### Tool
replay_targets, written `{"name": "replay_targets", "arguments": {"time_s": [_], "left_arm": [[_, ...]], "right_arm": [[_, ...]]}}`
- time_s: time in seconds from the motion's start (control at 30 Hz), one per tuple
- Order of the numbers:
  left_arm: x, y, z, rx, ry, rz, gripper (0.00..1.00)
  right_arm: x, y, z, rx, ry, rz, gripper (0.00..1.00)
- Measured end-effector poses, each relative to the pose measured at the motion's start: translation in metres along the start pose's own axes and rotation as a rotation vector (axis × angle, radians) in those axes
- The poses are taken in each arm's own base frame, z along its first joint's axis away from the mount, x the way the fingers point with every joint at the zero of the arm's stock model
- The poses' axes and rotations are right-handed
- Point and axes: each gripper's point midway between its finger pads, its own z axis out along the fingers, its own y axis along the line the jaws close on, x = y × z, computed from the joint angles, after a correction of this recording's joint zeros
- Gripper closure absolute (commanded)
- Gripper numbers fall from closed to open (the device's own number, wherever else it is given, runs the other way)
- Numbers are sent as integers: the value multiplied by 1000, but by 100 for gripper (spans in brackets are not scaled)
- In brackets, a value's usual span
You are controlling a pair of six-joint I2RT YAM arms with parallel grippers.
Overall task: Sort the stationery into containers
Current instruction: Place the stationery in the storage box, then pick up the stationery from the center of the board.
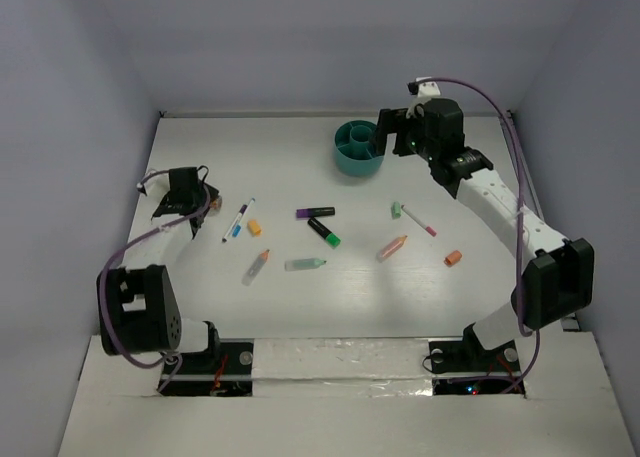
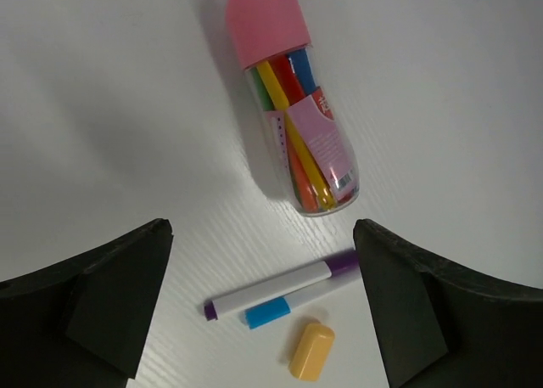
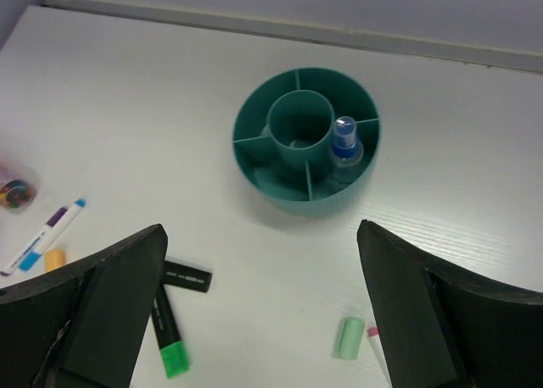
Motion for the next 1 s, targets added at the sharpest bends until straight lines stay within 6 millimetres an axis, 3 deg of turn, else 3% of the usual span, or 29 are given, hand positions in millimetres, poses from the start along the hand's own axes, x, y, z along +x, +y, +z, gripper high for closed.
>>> {"name": "replay_targets", "arguments": {"time_s": [0.27,0.43,0.57,0.67,0.77,0.8,0.9,1.0], "left_arm": [[1,-22,29,-13,36,-5,2],[-6,-35,56,-39,44,4,8],[11,-21,74,-91,93,24,13],[20,-13,80,-115,117,34,25],[20,-13,80,-117,114,33,46],[20,-13,81,-118,114,35,60],[19,-13,82,-118,108,42,87],[19,-13,82,-118,109,57,100]], "right_arm": [[31,23,3,-91,65,-2,0],[37,33,5,-121,81,-6,0],[39,33,6,-126,86,-5,0],[39,34,6,-128,86,-3,0],[39,35,6,-133,86,0,0],[39,35,6,-136,85,2,0],[39,37,6,-144,85,5,2],[39,43,5,-169,83,12,10]]}}
